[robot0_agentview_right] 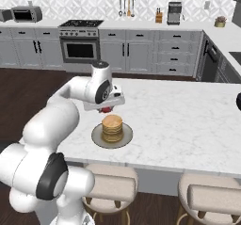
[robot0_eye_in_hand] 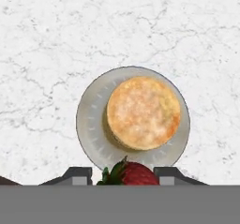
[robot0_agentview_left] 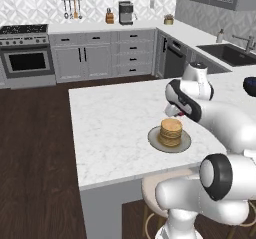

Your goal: Take the strawberry from the fridge and place it on top of the pancake, located on the dining counter.

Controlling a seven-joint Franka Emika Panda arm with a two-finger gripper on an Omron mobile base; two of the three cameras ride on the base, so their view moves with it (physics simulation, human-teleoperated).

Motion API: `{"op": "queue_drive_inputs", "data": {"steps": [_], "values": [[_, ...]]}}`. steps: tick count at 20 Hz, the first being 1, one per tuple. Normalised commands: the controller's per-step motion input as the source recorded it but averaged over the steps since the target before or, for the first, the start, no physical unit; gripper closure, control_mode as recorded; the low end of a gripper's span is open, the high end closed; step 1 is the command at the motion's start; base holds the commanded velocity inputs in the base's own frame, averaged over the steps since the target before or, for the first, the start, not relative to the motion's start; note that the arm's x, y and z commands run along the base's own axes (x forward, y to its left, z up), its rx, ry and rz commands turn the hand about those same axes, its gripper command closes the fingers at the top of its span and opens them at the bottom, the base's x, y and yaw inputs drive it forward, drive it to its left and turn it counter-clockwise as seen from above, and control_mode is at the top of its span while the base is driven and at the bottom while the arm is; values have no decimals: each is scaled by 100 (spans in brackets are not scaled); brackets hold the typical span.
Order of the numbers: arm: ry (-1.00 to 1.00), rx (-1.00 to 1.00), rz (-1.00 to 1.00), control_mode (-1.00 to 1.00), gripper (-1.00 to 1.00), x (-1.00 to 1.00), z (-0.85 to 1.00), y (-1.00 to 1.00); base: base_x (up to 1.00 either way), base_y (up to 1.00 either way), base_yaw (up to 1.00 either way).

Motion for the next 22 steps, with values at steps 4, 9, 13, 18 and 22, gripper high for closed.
{"op": "queue_drive_inputs", "data": {"steps": [4, 9, 13, 18, 22], "values": [[4, -8, 2, -100, 100, 74, -24, -11, 0, 0, 0], [10, -11, 0, -100, 100, 14, -35, 0, 0, 0, 0], [0, 1, 0, -100, 100, -8, -33, 0, 0, 0, 0], [0, 3, 0, -100, 100, 0, -41, 0, 0, 0, 0], [0, 0, 0, -100, 100, 20, -29, 0, 0, 0, 0]]}}
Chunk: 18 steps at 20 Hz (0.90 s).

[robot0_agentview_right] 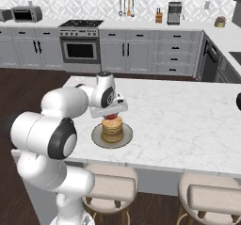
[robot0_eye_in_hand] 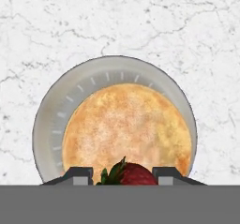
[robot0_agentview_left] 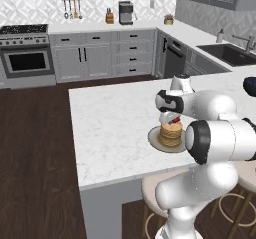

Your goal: Take the strawberry from the fridge and place it on top of the pancake, located on the dining counter.

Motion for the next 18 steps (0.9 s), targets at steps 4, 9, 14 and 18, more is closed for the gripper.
{"op": "queue_drive_inputs", "data": {"steps": [4, 9, 14, 18], "values": [[0, 0, 0, -100, 100, 23, -17, 0, 0, 0, 0], [0, 0, 0, -100, 100, 5, -8, 0, 0, 0, 0], [2, 0, 0, -100, 100, 0, -11, 0, 0, 0, 0], [5, 0, 0, -100, 100, 0, -17, 0, 0, 0, 0]]}}
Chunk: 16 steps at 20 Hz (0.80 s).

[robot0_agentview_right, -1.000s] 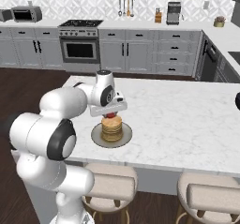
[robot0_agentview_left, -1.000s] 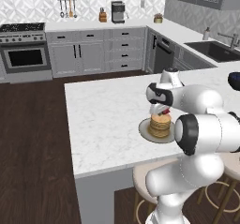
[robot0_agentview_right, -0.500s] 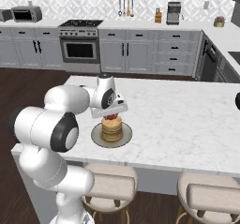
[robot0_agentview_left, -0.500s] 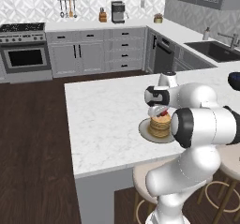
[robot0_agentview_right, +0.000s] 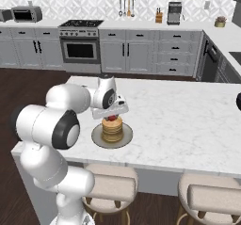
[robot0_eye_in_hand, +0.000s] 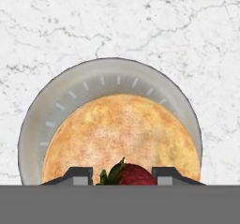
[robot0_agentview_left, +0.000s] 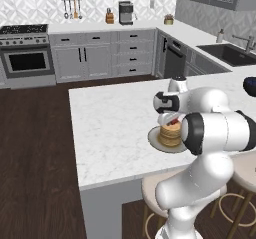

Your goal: Take the strawberry from the fridge and place it on top of the pancake, located on the dining counter.

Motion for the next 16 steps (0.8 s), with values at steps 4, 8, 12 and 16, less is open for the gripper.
{"op": "queue_drive_inputs", "data": {"steps": [4, 8, 12, 16], "values": [[3, 0, 0, -100, 100, 0, -15, 0, 0, 0, 0], [2, 0, 0, -100, -100, 0, -11, 0, 0, 0, 0], [0, 0, 0, -100, -100, 0, -2, 0, 0, 0, 0], [0, 0, 0, -100, -100, 0, 0, 0, 0, 0, 0]]}}
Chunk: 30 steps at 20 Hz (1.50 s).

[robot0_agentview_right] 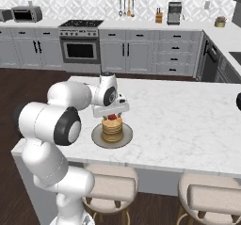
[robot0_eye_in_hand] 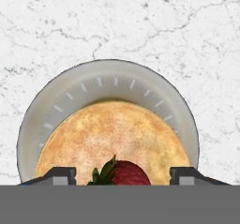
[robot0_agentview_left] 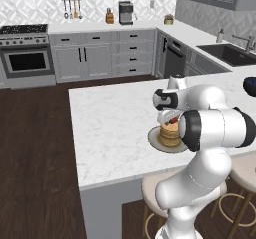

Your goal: Take the strawberry from the fridge and place it on top of the pancake, located on the dining counter.

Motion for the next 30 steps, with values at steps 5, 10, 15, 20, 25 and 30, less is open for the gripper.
{"op": "queue_drive_inputs", "data": {"steps": [5, 10, 15, 20, 25, 30], "values": [[0, 0, 0, -100, -100, 0, 0, 0, 0, 0, 0], [0, 0, 0, -100, -100, 0, 1, 0, 0, 0, 0], [0, 0, 0, -100, -100, -10, 36, 0, 0, 0, 0], [-1, 0, 0, -100, -100, -13, 48, 0, 0, 0, 0], [-6, 0, -5, -100, -100, -55, 51, 0, 0, 0, 0], [-3, 0, -9, -100, -100, -98, 34, 17, 0, 0, 0]]}}
